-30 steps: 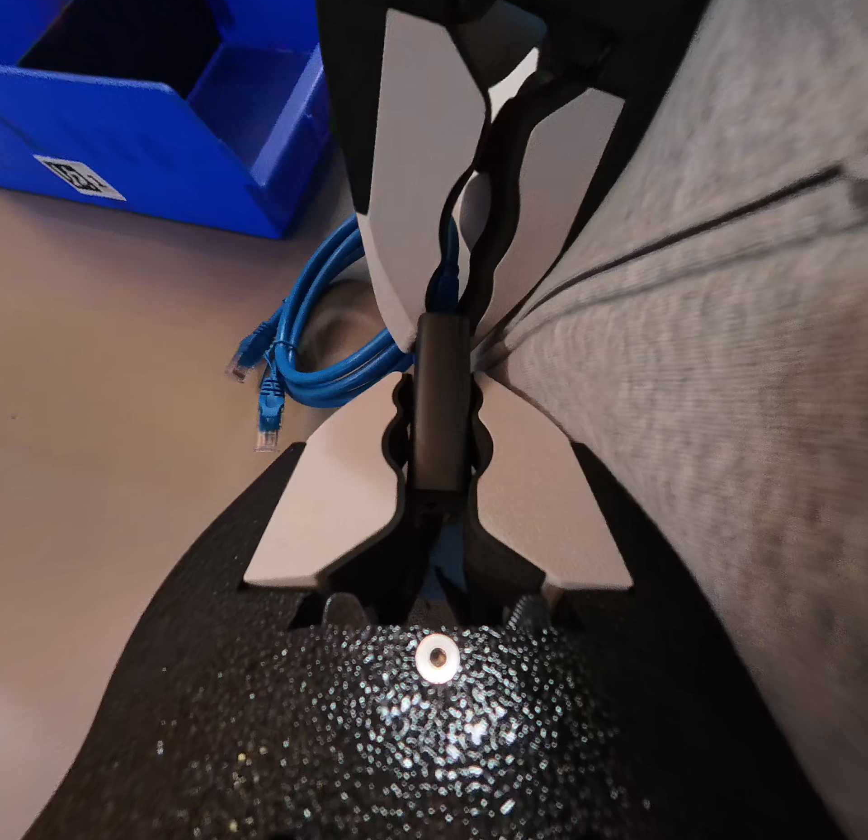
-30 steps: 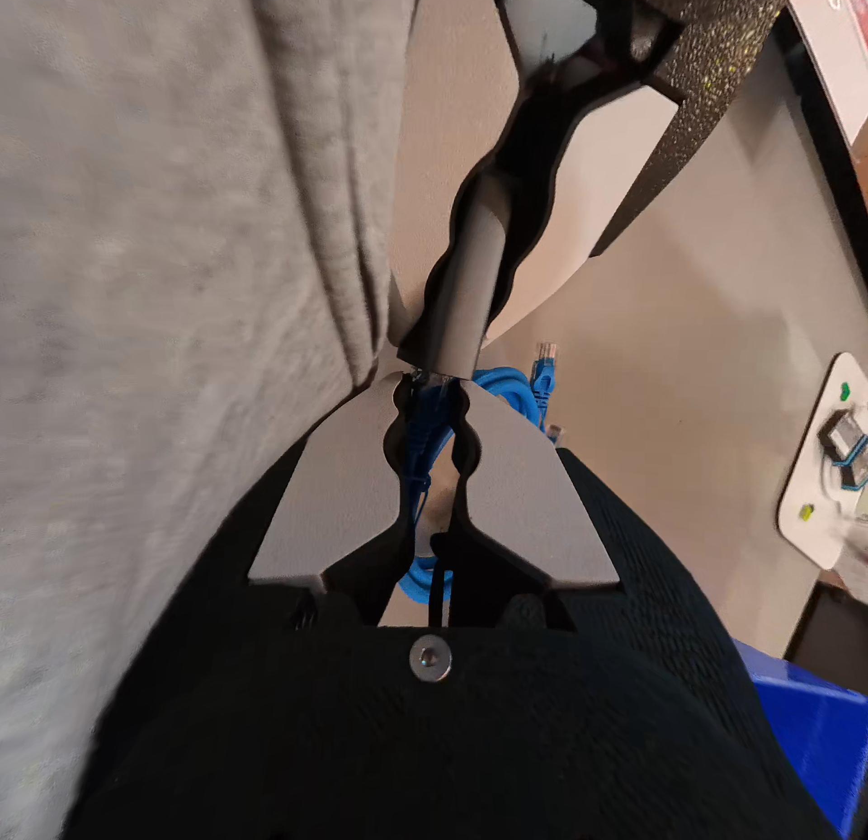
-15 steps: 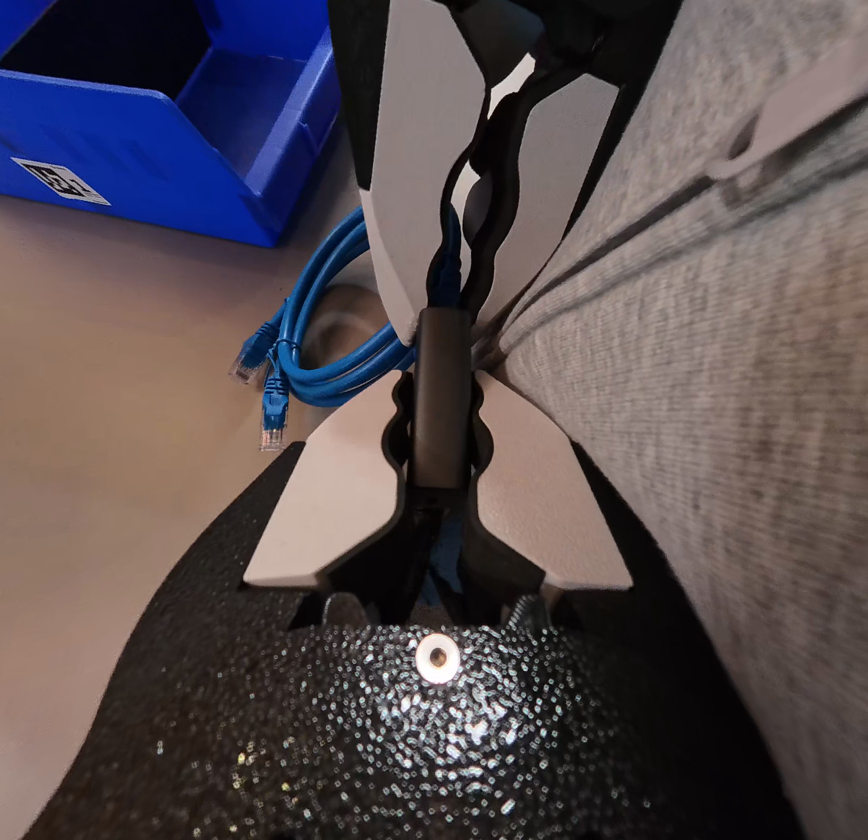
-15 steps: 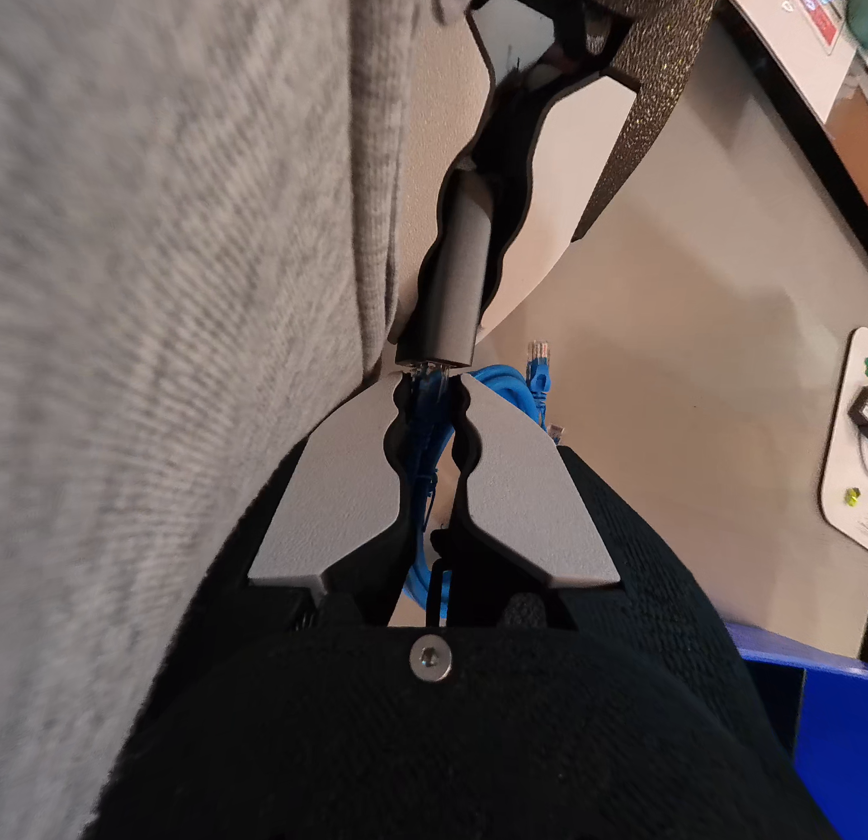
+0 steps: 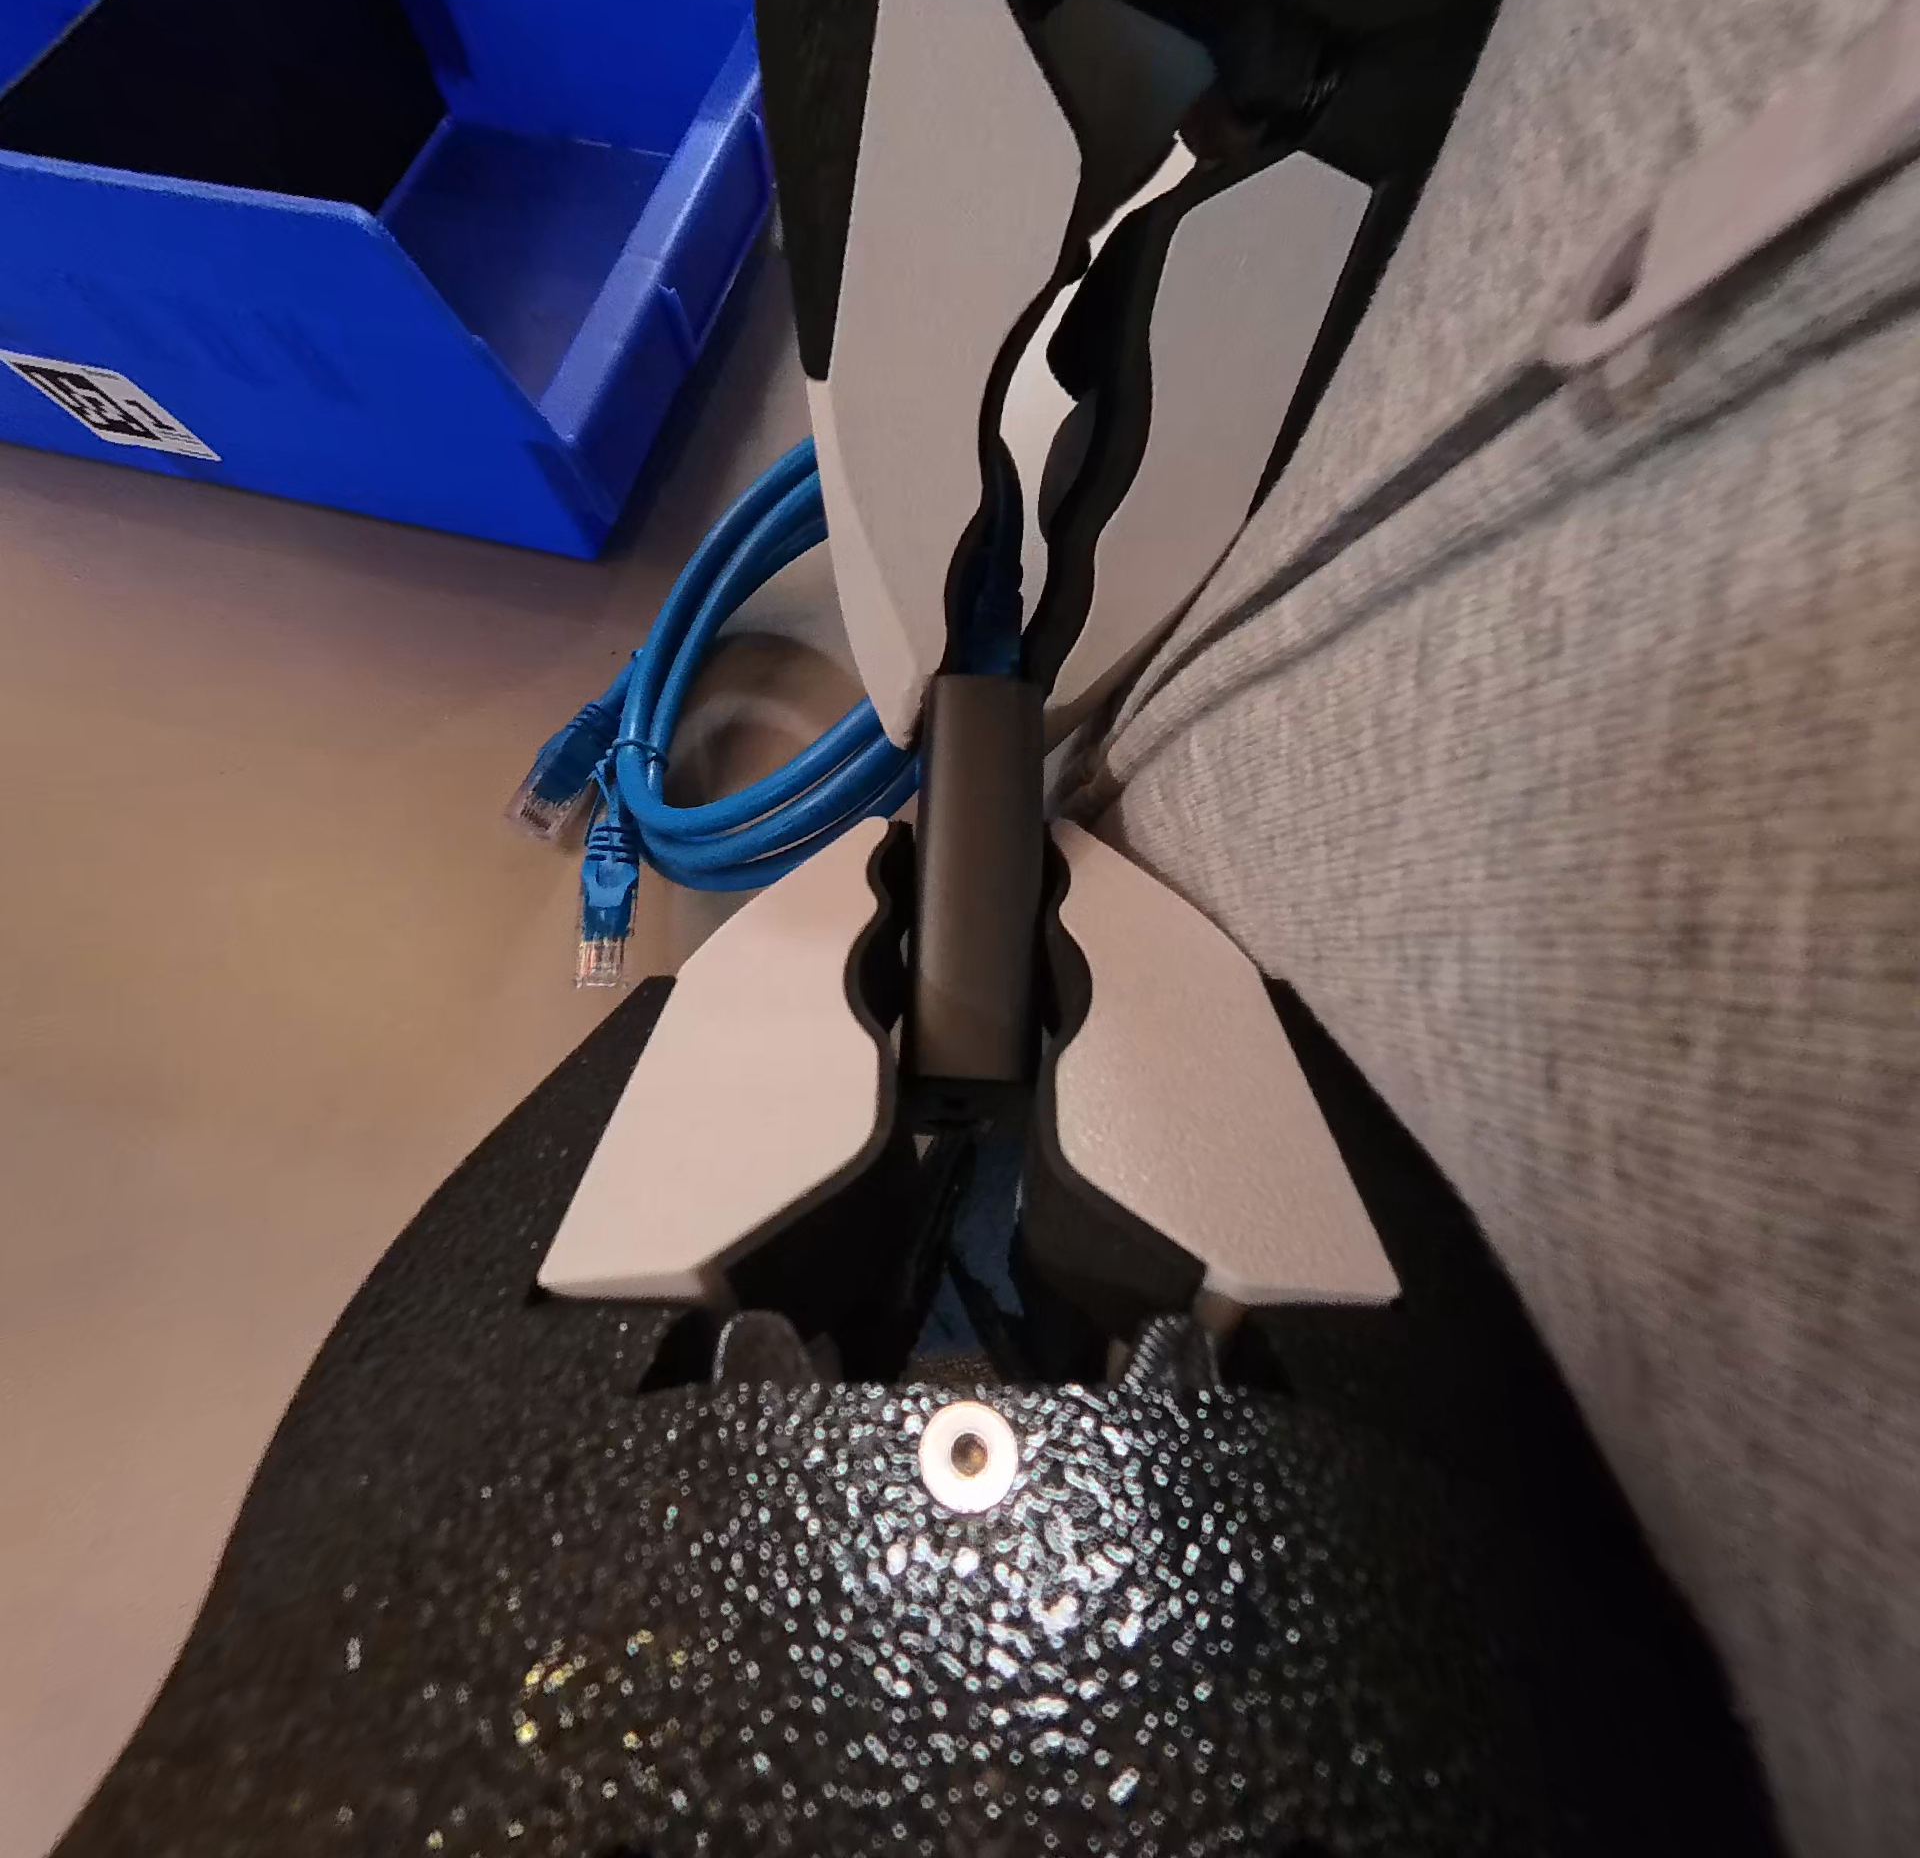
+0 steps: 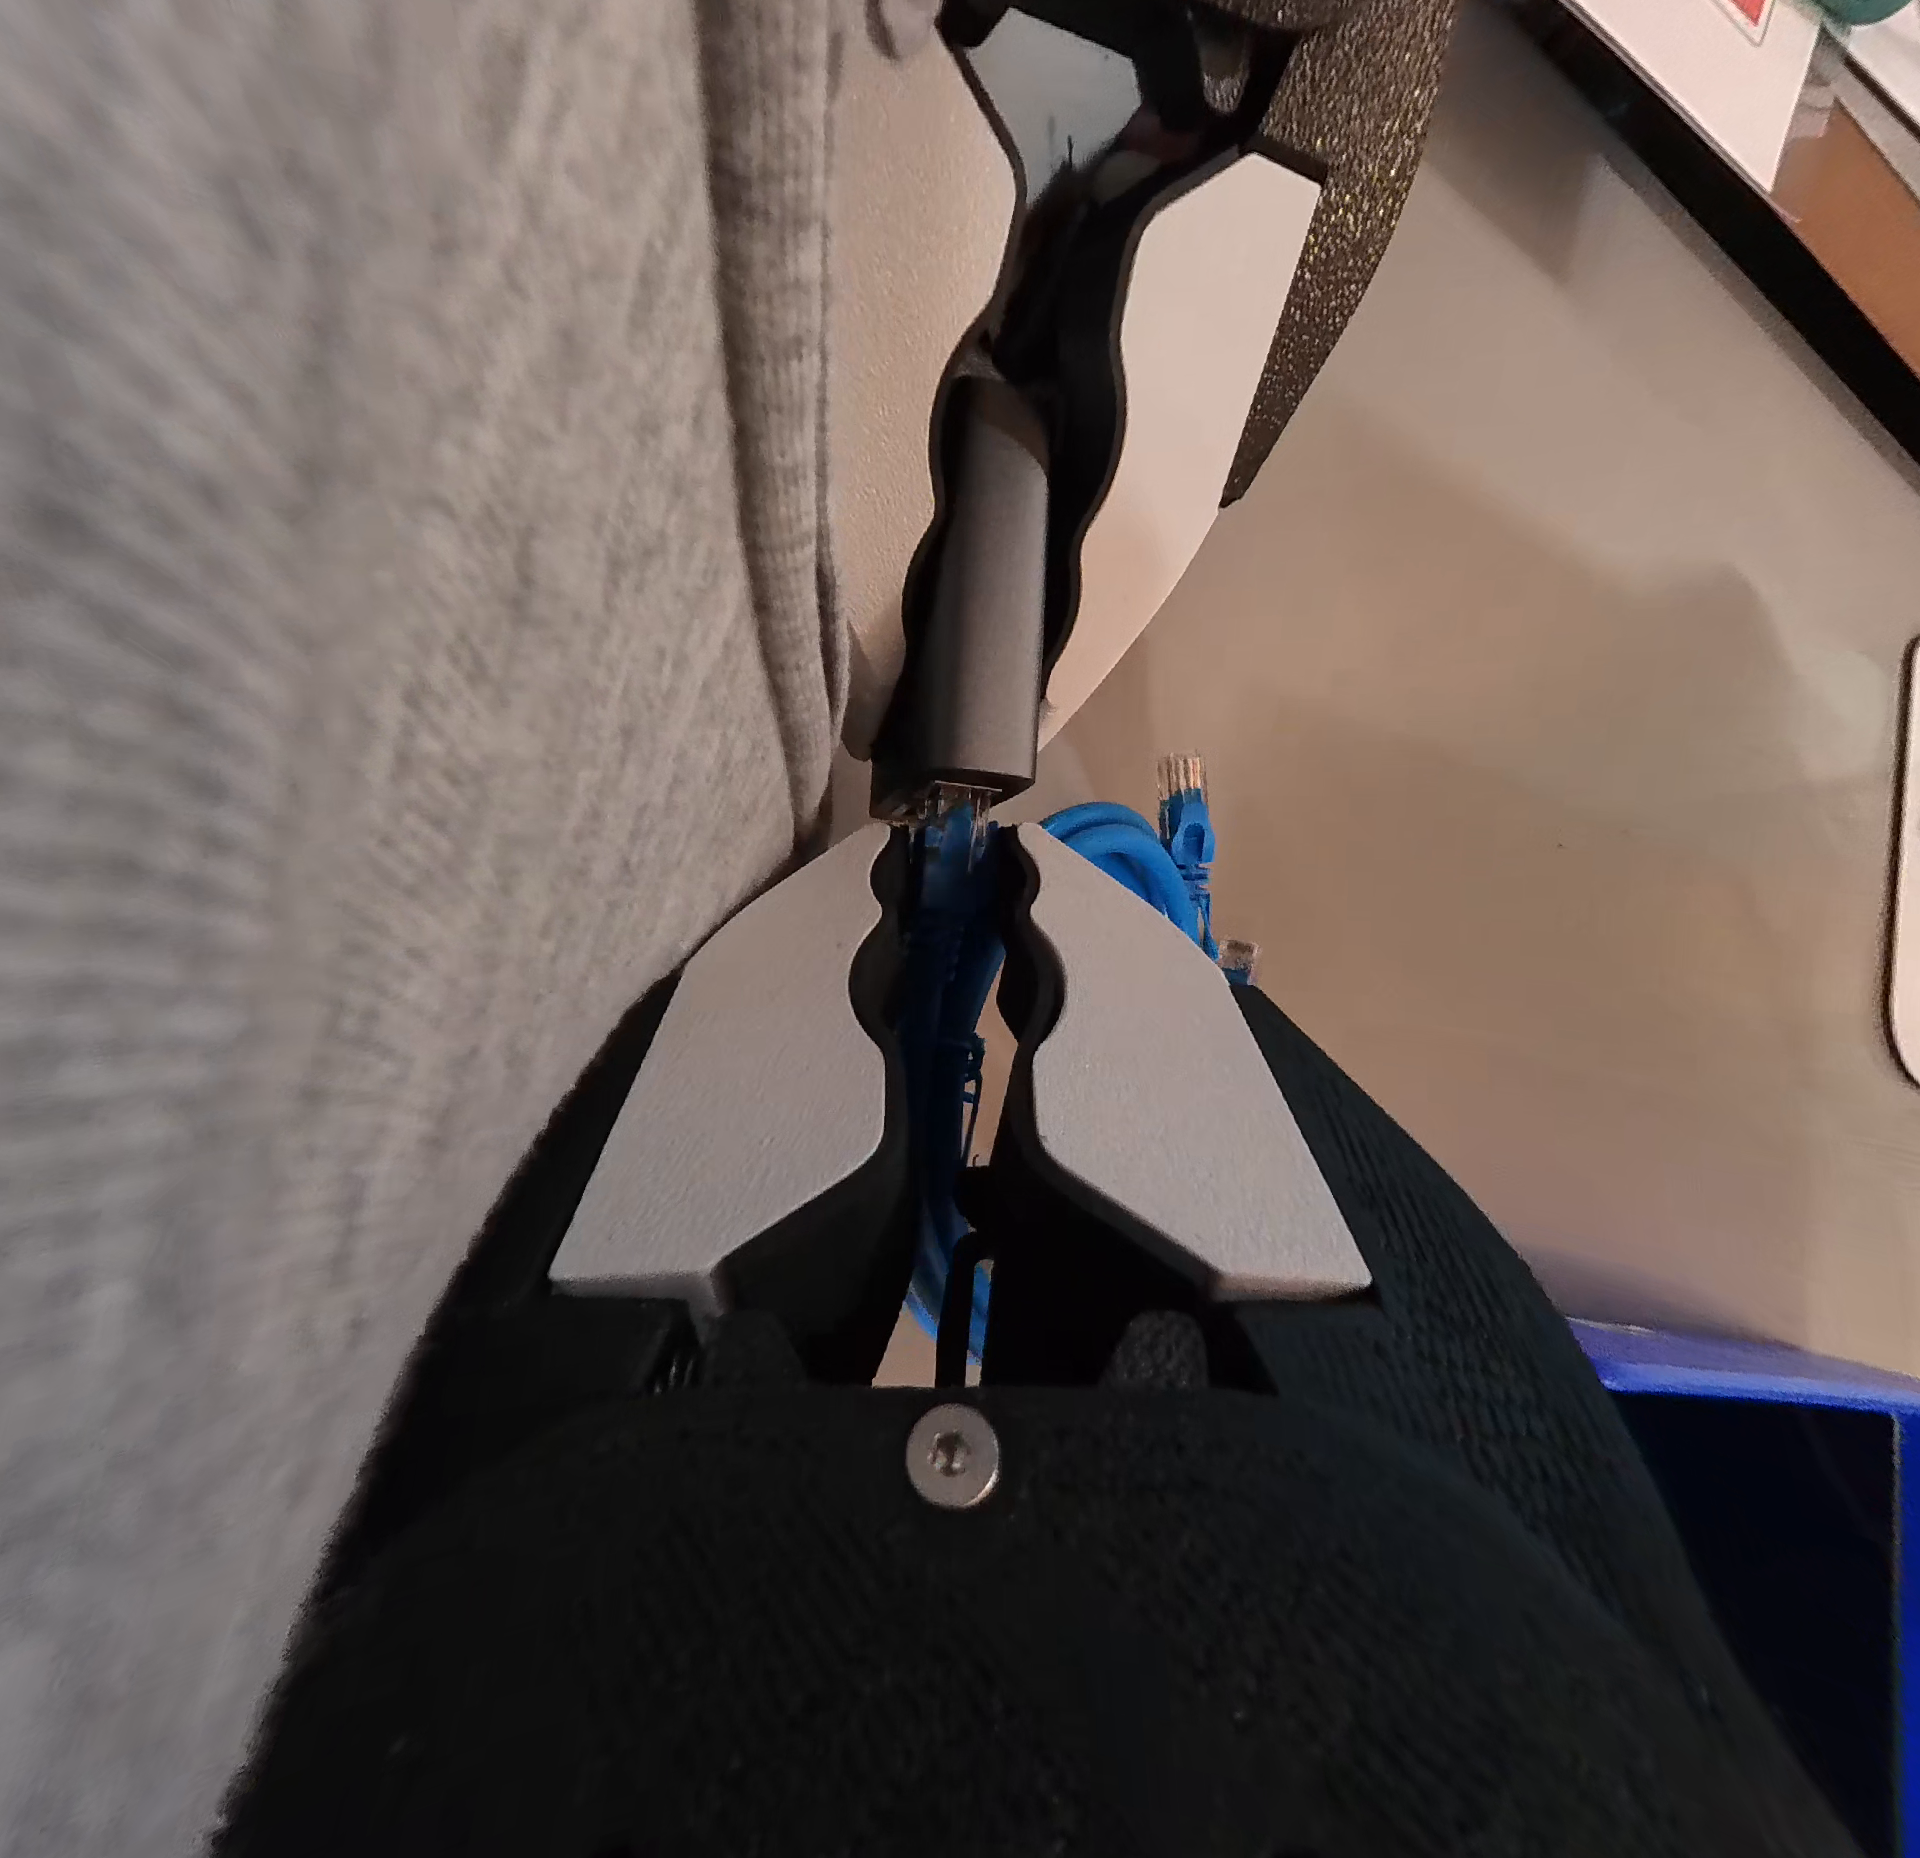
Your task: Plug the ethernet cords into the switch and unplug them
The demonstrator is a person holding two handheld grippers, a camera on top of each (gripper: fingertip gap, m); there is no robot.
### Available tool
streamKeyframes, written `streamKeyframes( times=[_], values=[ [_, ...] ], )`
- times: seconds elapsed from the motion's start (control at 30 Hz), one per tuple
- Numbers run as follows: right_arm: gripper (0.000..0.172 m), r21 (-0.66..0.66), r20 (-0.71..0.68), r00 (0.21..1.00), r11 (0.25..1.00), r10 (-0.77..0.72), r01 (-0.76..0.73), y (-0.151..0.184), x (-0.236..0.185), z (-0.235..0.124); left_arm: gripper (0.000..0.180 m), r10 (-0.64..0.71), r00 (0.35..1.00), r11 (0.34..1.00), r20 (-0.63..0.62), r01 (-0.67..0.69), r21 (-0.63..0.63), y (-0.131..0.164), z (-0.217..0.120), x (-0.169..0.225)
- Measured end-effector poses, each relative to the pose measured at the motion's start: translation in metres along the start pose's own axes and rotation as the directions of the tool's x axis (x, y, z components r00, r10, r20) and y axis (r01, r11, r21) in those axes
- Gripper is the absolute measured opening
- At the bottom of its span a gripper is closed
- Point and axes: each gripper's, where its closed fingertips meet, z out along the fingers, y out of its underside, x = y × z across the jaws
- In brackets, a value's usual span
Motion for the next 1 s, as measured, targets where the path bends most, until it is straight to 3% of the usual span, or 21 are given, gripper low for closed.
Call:
streamKeyframes(
  times=[0.37,0.53,0.7,1.0],
  values=[
    [0.015,0.025,0.016,1.0,0.999,0.024,-0.024,0.0,-0.002,0.001,0.021,0.014,1.0,1.0,-0.022,-0.015,-0.011,0.001,0.002,0.001],
    [0.017,-0.063,0.058,0.998,0.998,0.018,-0.014,0.004,-0.003,0.004,0.021,-0.001,1.0,0.999,-0.025,0.0,-0.034,0.0,0.005,0.0],
    [0.033,-0.16,0.08,0.996,0.986,0.05,-0.037,0.01,-0.001,0.006,0.02,-0.031,0.999,0.999,0.011,0.031,0.019,-0.016,0.001,-0.006],
    [0.021,-0.25,0.005,0.993,0.961,-0.12,0.118,0.013,0.003,0.002,0.021,-0.091,0.996,0.996,-0.016,0.091,-0.006,-0.019,0.008,-0.002]
  ],
)
